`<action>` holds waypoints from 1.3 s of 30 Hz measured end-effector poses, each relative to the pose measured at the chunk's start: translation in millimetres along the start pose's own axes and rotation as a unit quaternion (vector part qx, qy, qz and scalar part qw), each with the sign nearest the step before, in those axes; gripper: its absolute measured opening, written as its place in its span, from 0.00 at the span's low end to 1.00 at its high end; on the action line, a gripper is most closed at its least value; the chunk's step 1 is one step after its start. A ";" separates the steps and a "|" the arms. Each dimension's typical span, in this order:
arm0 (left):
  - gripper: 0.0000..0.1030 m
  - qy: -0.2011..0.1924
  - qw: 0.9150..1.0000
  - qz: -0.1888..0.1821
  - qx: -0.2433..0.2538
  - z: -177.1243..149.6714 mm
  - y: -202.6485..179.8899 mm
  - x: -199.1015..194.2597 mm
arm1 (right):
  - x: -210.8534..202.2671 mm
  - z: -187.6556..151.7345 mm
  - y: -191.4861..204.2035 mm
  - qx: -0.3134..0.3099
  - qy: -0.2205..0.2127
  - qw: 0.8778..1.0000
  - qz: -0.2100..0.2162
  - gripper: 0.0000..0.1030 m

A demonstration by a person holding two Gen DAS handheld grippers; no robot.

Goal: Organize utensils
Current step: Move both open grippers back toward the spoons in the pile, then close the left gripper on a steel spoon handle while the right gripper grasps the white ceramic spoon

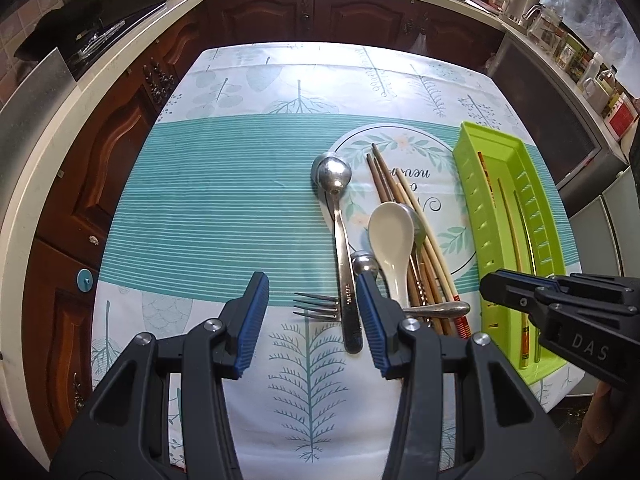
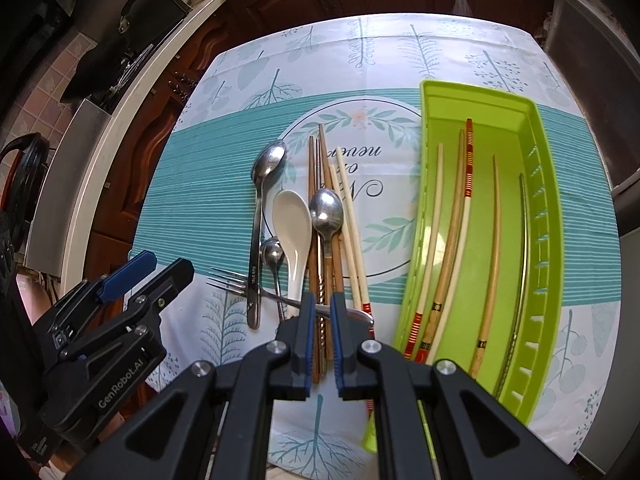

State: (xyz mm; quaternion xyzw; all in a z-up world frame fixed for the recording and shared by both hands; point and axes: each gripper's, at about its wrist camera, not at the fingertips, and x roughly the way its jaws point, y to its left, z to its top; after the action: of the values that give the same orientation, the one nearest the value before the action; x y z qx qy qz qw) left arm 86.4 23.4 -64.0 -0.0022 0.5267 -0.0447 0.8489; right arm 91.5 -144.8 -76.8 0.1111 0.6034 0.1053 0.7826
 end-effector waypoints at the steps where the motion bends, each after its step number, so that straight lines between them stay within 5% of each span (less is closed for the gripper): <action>1: 0.41 0.002 1.000 0.001 -0.001 -0.1 1.3 1.6 | 0.8 0.4 0.8 -0.001 0.001 1.000 0.000 0.11; 23: 0.49 0.025 1.000 -0.003 -0.017 7.6 26.3 24.8 | 14.5 14.1 -2.5 0.001 0.000 1.000 -0.012 0.16; 39: 0.49 0.102 0.993 -0.055 -0.028 50.8 27.0 86.8 | 40.4 48.6 -13.0 0.020 0.026 0.999 0.010 0.16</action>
State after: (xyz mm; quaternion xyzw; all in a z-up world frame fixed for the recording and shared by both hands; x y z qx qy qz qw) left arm 172.1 41.3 -120.4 -0.0506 0.6109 -0.0767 0.7863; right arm 149.0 -147.3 -105.9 0.1306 0.6243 0.1041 0.7631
